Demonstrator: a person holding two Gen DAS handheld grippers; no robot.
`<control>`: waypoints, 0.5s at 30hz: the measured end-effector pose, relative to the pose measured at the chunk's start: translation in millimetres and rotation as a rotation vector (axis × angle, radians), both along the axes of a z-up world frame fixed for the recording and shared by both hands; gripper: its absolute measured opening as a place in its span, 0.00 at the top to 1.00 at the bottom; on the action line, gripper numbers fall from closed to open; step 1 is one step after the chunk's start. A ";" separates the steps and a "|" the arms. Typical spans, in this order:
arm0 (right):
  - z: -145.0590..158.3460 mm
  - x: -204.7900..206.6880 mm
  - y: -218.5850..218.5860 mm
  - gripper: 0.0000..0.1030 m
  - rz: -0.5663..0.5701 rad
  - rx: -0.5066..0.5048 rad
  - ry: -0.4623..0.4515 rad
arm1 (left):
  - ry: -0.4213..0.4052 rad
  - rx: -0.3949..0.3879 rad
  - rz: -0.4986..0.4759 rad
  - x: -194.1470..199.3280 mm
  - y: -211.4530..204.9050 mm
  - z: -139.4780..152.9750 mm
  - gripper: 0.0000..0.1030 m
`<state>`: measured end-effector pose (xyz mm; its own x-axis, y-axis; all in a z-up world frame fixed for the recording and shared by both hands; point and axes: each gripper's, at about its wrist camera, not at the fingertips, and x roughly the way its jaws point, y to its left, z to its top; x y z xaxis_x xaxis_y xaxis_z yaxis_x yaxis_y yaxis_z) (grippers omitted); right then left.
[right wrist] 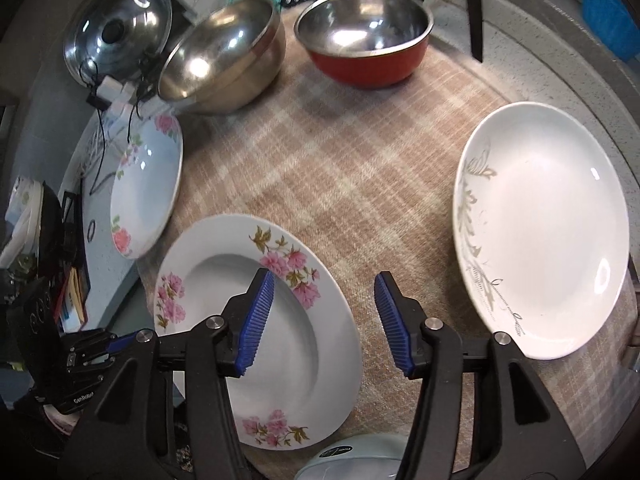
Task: Organize plates and bowls
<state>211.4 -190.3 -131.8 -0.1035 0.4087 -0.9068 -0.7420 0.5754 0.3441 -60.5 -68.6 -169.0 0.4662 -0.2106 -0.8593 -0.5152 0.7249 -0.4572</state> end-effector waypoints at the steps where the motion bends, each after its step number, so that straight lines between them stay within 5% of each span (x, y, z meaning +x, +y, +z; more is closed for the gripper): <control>1: 4.4 1.1 -2.6 0.47 -0.014 0.013 -0.004 | -0.007 0.011 -0.004 -0.2 0.8 3.3 0.85; 15: 66.0 -15.3 -37.0 0.38 -0.185 0.163 -0.132 | -0.103 0.144 -0.090 18.5 36.7 55.2 0.82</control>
